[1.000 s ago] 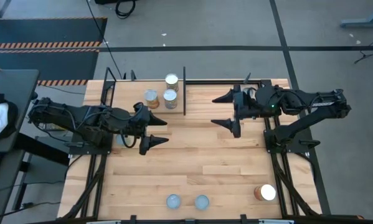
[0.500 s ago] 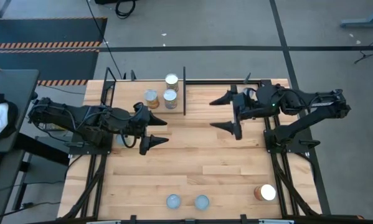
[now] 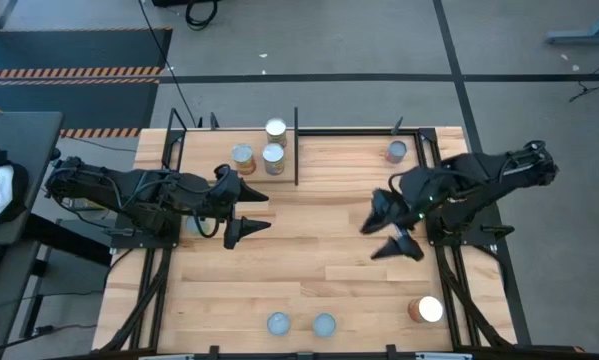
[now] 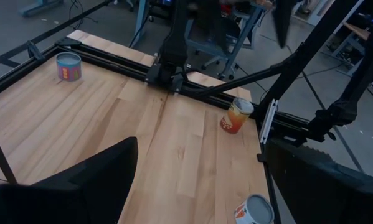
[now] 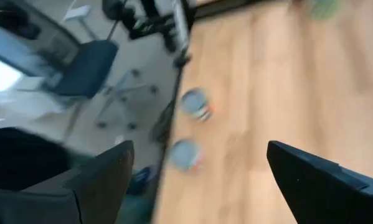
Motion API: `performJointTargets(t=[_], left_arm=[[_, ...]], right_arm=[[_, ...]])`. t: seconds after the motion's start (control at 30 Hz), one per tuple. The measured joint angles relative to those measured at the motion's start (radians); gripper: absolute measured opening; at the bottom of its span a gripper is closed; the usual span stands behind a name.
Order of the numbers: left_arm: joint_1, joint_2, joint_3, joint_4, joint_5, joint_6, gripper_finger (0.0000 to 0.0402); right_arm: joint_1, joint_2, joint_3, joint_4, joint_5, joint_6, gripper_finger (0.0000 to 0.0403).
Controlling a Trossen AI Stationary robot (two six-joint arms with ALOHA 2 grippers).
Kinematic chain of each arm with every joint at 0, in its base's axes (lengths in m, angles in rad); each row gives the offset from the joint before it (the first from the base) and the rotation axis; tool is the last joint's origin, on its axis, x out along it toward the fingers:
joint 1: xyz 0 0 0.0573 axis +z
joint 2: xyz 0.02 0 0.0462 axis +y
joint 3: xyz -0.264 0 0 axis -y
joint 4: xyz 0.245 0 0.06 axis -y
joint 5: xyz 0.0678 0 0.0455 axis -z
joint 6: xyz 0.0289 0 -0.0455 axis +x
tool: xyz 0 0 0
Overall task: Pick and place cans onto a shelf
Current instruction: Put the can of corn on the shelf
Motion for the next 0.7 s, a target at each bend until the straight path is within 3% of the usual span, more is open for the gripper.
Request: performJointTargets(t=[0.23,0.47,0.7], left_arm=[[0.0,0.0,0.0,0.003,0.0,0.0,0.0357],[0.0,0.0,0.0,0.004,0.0,0.0,0.0357],[0.0,0.0,0.0,0.016,0.0,0.0,0.0357]], right_arm=[[0.169,0.0,0.0,-0.007,-0.141,0.304,0.0376],[0.318,0.026,0.0,0.012,-0.092,0.497,0.0376],[0.395,0.112,0.0,-0.183,-0.028,0.53,0.0371]])
